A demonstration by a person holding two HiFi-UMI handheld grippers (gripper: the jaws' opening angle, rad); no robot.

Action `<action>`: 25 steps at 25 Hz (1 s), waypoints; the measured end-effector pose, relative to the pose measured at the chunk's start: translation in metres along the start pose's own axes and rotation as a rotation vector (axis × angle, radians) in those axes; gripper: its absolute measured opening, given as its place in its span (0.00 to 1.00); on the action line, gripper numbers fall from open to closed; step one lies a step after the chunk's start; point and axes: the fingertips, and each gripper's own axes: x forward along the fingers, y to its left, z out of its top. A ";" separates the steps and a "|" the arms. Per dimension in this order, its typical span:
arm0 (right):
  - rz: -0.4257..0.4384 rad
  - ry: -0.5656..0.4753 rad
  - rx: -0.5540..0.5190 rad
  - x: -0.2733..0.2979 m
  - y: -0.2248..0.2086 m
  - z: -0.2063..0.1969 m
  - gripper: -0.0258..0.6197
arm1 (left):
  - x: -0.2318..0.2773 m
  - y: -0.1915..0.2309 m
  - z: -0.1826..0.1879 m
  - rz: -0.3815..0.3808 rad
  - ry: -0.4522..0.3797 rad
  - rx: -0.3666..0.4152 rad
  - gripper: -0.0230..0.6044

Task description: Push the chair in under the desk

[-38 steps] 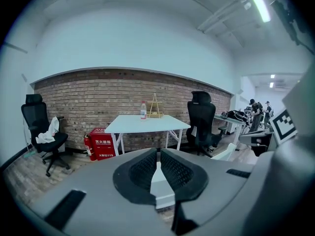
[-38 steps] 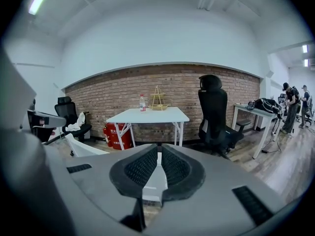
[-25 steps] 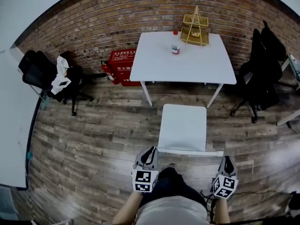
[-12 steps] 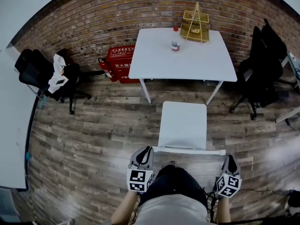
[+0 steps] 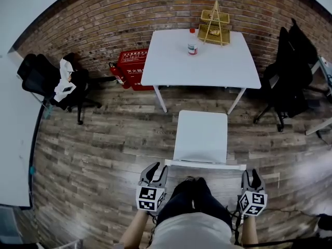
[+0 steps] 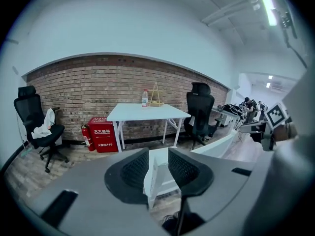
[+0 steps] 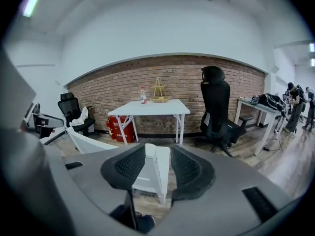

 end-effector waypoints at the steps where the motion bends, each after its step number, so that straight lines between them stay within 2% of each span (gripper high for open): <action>1: 0.015 0.005 -0.006 0.002 0.000 -0.001 0.32 | 0.001 -0.002 -0.003 -0.008 0.013 0.005 0.22; 4: 0.067 0.032 -0.030 0.010 0.003 -0.003 0.40 | 0.004 -0.005 -0.008 -0.033 0.028 0.003 0.23; 7: 0.124 0.060 -0.059 0.018 0.009 -0.008 0.46 | 0.009 -0.007 -0.011 -0.049 0.033 -0.001 0.29; 11: 0.177 0.078 -0.080 0.022 0.013 -0.013 0.47 | 0.015 -0.007 -0.017 -0.064 0.047 0.001 0.38; 14: 0.222 0.102 -0.094 0.025 0.019 -0.019 0.48 | 0.021 -0.006 -0.023 -0.080 0.071 0.016 0.42; 20: 0.284 0.112 -0.131 0.029 0.028 -0.023 0.50 | 0.032 -0.008 -0.034 -0.124 0.093 -0.010 0.52; 25: 0.335 0.137 -0.205 0.033 0.033 -0.026 0.51 | 0.040 -0.013 -0.042 -0.189 0.120 0.002 0.55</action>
